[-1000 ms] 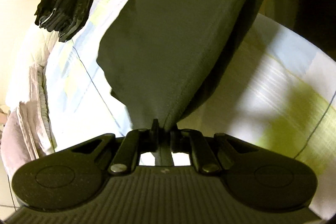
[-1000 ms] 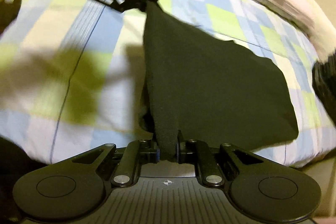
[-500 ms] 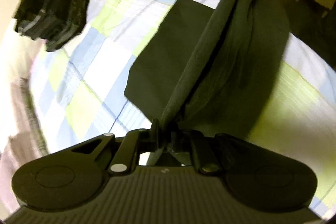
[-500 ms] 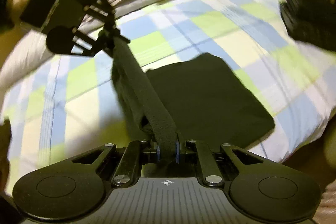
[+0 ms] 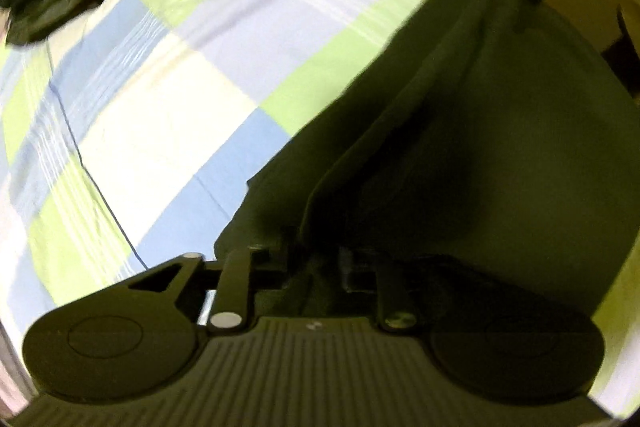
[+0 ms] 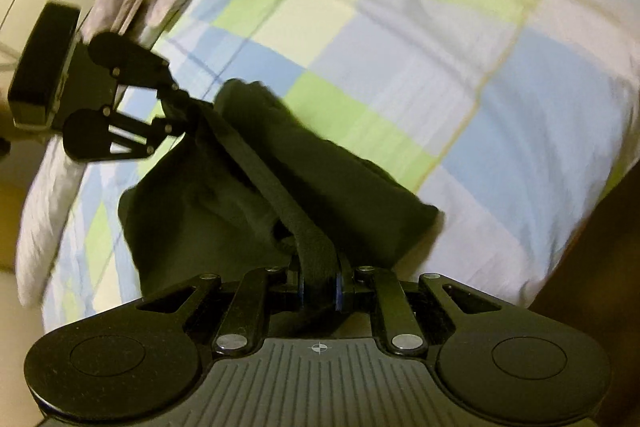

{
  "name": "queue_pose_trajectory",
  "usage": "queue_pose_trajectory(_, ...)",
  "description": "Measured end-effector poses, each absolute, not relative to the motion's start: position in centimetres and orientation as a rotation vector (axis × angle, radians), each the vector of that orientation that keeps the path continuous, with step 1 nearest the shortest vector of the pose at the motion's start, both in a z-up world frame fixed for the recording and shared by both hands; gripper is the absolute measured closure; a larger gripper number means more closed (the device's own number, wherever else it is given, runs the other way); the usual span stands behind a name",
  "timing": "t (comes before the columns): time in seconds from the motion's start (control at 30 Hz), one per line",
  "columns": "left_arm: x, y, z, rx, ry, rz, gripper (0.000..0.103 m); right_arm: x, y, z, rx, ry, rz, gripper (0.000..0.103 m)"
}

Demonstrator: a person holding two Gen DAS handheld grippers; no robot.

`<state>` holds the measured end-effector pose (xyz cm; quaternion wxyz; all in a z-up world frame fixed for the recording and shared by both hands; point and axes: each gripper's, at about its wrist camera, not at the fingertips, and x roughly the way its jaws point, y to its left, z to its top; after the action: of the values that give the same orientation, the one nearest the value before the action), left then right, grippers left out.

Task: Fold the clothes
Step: 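Grasp the folded shirt edge with both grippers and lift it up, then lower the folded shirt onto the sheet and open both grippers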

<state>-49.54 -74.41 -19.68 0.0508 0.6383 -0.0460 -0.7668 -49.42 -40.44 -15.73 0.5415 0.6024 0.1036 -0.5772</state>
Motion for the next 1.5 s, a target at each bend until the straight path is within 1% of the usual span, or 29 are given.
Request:
queue_pose_trajectory(0.03,-49.2,-74.9,-19.6,1.921,-0.092,-2.331,0.07,-49.5,-40.2,-15.9,1.445,0.222,-1.382,0.091)
queue_pose_trajectory(0.07,-48.8,-75.4,-19.4,1.9,-0.037,-2.331,0.07,-49.5,-39.9,-15.9,1.452,0.2,-1.397,0.091)
queue_pose_trajectory(0.13,-47.7,-76.5,-18.3,1.832,0.093,-2.342,0.071,-49.5,-39.4,-15.7,1.465,0.156,-1.426,0.086)
queue_pose_trajectory(0.17,-46.8,-77.0,-17.6,1.779,0.16,-2.348,0.071,-49.4,-39.2,-15.7,1.471,0.134,-1.441,0.082)
queue_pose_trajectory(0.2,-46.0,-77.4,-16.9,1.727,0.224,-2.349,0.068,-49.4,-38.9,-15.6,1.477,0.112,-1.455,0.073)
queue_pose_trajectory(0.23,-45.2,-77.9,-16.4,1.681,0.281,-2.342,0.063,-49.4,-38.7,-15.5,1.484,0.09,-1.47,0.069)
queue_pose_trajectory(0.3,-43.7,-78.9,-16.3,1.601,0.4,-2.31,0.058,-49.3,-38.2,-15.4,1.495,0.045,-1.498,0.068)
queue_pose_trajectory(0.4,-42.7,-79.8,-17.5,1.539,0.522,-2.265,0.057,-49.2,-37.4,-15.2,1.512,-0.024,-1.54,0.068)
queue_pose_trajectory(0.53,-42.6,-80.6,-20.2,1.477,0.661,-2.2,0.057,-49.5,-37.0,-15.9,1.557,-0.104,-1.576,0.068)
queue_pose_trajectory(0.57,-42.5,-80.7,-20.6,1.457,0.699,-2.189,0.057,-49.5,-37.0,-15.9,1.56,-0.109,-1.585,0.075)
queue_pose_trajectory(0.6,-42.4,-80.8,-21.0,1.436,0.737,-2.178,0.062,-49.5,-37.1,-15.8,1.555,-0.1,-1.597,0.092)
queue_pose_trajectory(0.63,-42.4,-80.9,-21.3,1.419,0.768,-2.167,0.074,-49.5,-37.3,-15.7,1.55,-0.086,-1.602,0.092)
queue_pose_trajectory(0.67,-42.4,-81.0,-21.4,1.413,0.771,-2.16,0.085,-49.5,-37.4,-15.6,1.547,-0.068,-1.603,0.092)
queue_pose_trajectory(0.7,-42.2,-80.9,-21.0,1.412,0.746,-2.162,0.099,-49.5,-37.5,-15.4,1.542,-0.057,-1.604,0.093)
queue_pose_trajectory(0.8,-42.3,-80.7,-19.0,1.383,0.663,-2.216,0.099,-50.0,-37.4,-14.4,1.509,-0.052,-1.617,0.094)
queue_pose_trajectory(0.87,-42.4,-80.8,-18.6,1.381,0.628,-2.234,0.099,-50.3,-37.4,-13.5,1.476,-0.056,-1.629,0.094)
queue_pose_trajectory(1.03,-42.4,-81.4,-20.5,1.393,0.649,-2.202,0.099,-50.6,-37.7,-15.6,1.527,-0.038,-1.644,0.094)
queue_pose_trajectory(1.13,-42.5,-81.3,-19.7,1.343,0.619,-2.219,0.099,-50.7,-37.5,-14.8,1.487,-0.053,-1.663,0.094)
queue_pose_trajectory(1.27,-42.6,-81.6,-21.3,1.377,0.646,-2.188,0.098,-51.0,-37.2,-15.6,1.512,-0.049,-1.666,0.094)
queue_pose_trajectory(1.33,-42.7,-81.9,-21.8,1.399,0.658,-2.161,0.091,-51.2,-37.2,-16.6,1.544,-0.054,-1.664,0.094)
queue_pose_trajectory(1.4,-42.2,-82.3,-21.5,1.395,0.659,-2.131,0.081,-51.6,-37.1,-16.8,1.565,-0.073,-1.657,0.093)
queue_pose_trajectory(1.43,-41.8,-82.4,-21.2,1.388,0.658,-2.115,0.081,-51.7,-36.9,-16.6,1.565,-0.071,-1.665,0.092)
queue_pose_trajectory(1.47,-41.1,-82.5,-20.7,1.378,0.648,-2.093,0.082,-51.8,-36.8,-16.1,1.555,-0.056,-1.687,0.082)
queue_pose_trajectory(1.5,-40.4,-82.5,-20.0,1.367,0.639,-2.076,0.082,-51.8,-36.6,-15.7,1.545,-0.041,-1.709,0.065)
